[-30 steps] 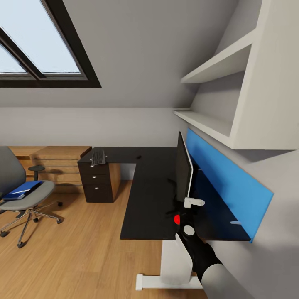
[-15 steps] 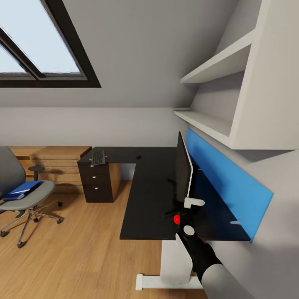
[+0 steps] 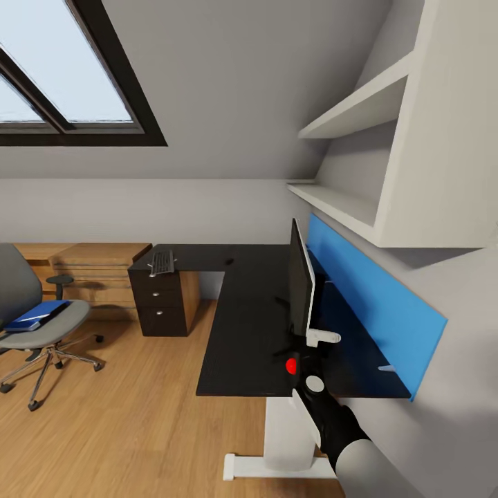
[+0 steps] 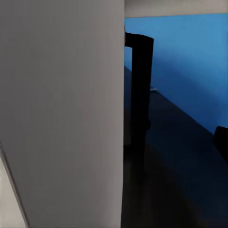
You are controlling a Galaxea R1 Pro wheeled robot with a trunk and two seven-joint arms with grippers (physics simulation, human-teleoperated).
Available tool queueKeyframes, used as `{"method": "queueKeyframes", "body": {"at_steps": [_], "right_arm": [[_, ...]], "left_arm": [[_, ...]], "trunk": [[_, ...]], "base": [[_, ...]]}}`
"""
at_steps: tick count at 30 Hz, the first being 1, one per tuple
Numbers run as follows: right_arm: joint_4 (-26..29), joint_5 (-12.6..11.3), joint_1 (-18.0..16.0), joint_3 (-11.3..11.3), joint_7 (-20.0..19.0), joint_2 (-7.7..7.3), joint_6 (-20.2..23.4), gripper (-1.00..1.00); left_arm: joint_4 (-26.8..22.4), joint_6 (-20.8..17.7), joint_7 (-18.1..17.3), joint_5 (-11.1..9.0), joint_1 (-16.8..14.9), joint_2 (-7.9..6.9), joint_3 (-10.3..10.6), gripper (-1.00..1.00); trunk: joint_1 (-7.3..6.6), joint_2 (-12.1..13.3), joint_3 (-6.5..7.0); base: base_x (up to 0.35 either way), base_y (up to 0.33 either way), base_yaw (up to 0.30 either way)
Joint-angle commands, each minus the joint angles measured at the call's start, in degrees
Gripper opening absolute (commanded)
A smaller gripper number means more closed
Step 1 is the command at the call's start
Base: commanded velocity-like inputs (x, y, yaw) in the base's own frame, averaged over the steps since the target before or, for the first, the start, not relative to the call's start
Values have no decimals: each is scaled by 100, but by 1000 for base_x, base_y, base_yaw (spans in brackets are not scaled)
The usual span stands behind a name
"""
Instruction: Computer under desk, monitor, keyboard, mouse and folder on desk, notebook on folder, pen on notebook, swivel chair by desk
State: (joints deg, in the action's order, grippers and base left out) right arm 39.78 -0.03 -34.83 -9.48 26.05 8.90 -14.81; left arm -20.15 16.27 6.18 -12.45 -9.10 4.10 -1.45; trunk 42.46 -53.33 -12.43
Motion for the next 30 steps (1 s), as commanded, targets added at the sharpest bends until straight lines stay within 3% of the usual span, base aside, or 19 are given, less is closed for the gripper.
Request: {"method": "queueKeyframes", "body": {"at_steps": [1,30], "right_arm": [[-5,-1,-6,-19,40,-3,-11,100],[-6,2,-6,-24,40,0,-13,100]], "left_arm": [[2,16,6,-3,-4,3,-14,100],[2,16,6,-3,-4,3,-14,100]], "trunk": [[1,-6,-8],[1,-6,-8]], "base": [[-2,-3,0],[0,0,0]]}}
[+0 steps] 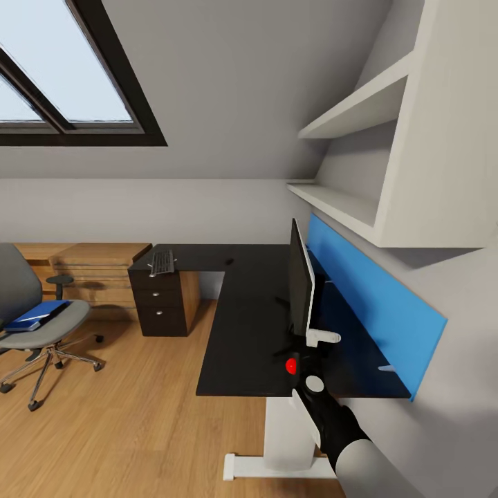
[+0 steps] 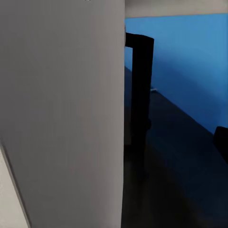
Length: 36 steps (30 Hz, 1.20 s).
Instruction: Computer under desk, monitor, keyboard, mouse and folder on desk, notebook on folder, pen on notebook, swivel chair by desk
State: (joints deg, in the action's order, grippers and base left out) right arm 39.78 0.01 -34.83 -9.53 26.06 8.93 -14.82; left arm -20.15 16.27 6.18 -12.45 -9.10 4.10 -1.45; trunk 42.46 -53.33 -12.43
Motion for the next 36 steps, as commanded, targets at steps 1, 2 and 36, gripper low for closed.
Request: {"method": "queueKeyframes", "body": {"at_steps": [1,2,36], "right_arm": [[-5,-2,-6,-20,40,-3,-10,100],[-5,-1,-6,-20,40,-3,-11,100],[-76,-1,-6,-27,36,3,-12,100]], "left_arm": [[2,16,6,-3,-4,3,-14,100],[2,16,6,-3,-4,3,-14,100],[2,16,12,-3,-4,3,-22,100]], "trunk": [[1,-6,-8],[1,-6,-8],[1,-6,-8]], "base": [[0,0,0],[0,0,0],[-21,16,0]]}}
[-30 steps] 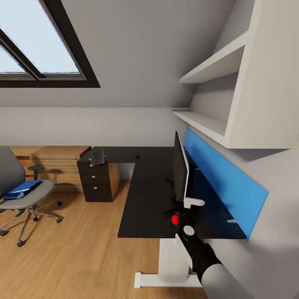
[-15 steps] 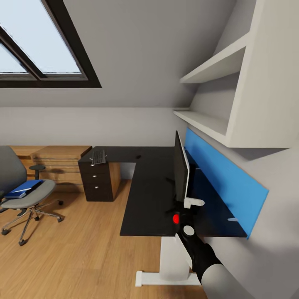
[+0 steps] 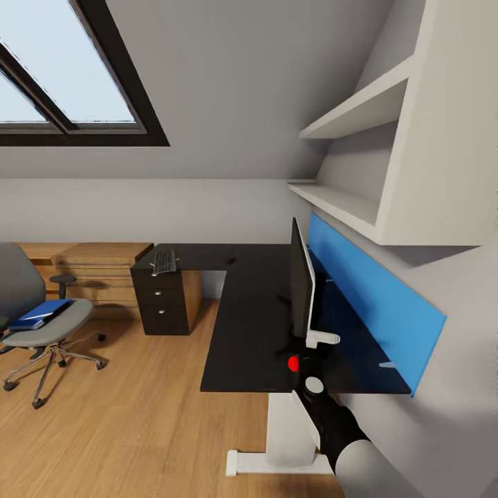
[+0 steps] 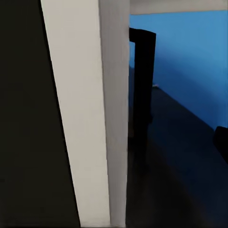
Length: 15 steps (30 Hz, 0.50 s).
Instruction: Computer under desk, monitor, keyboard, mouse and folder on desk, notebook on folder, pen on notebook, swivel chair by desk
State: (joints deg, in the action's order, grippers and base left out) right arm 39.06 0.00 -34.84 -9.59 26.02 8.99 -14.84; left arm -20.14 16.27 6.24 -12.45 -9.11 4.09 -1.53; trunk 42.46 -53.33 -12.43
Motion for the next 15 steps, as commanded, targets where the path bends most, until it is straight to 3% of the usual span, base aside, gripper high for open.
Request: {"method": "queueKeyframes", "body": {"at_steps": [1,11,15], "right_arm": [[-14,0,-6,-26,39,-3,-10,100],[-50,0,-6,-263,43,-10,-10,100],[-55,0,-6,-282,43,-11,-10,100]], "left_arm": [[2,16,5,-3,-4,4,-14,100],[3,16,7,-3,-4,3,-14,100],[3,16,2,-3,-4,3,-14,100]], "trunk": [[1,-5,-8],[1,-5,-8],[1,-5,-8]], "base": [[-1,-36,0],[0,-11,0],[0,-124,0]]}}
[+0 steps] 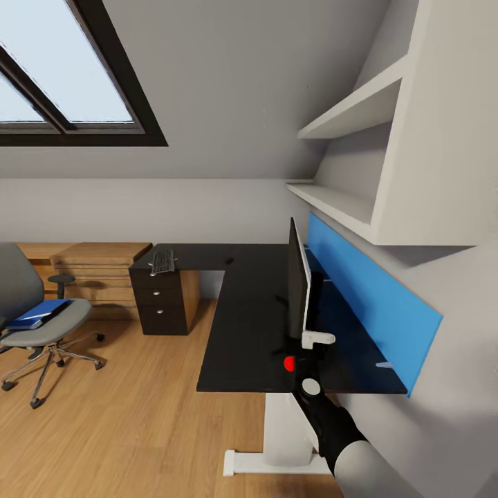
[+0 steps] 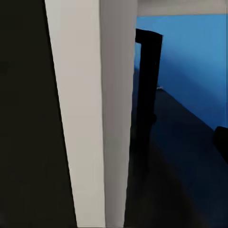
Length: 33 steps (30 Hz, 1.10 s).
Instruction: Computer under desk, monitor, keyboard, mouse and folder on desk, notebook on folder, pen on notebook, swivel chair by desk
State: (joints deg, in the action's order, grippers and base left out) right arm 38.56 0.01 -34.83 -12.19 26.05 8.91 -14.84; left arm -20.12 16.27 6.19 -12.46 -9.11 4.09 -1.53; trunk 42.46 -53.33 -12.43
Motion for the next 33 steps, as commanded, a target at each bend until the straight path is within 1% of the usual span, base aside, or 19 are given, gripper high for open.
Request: {"method": "queueKeyframes", "body": {"at_steps": [1,33], "right_arm": [[-6,-1,-6,-25,41,-3,-10,100],[-5,-1,-6,-29,47,-3,-10,100]], "left_arm": [[1,16,8,-2,-3,4,-14,100],[0,16,31,-2,-5,4,-14,100]], "trunk": [[1,-5,-8],[1,-5,-8]], "base": [[0,-162,0],[0,-48,0]]}}
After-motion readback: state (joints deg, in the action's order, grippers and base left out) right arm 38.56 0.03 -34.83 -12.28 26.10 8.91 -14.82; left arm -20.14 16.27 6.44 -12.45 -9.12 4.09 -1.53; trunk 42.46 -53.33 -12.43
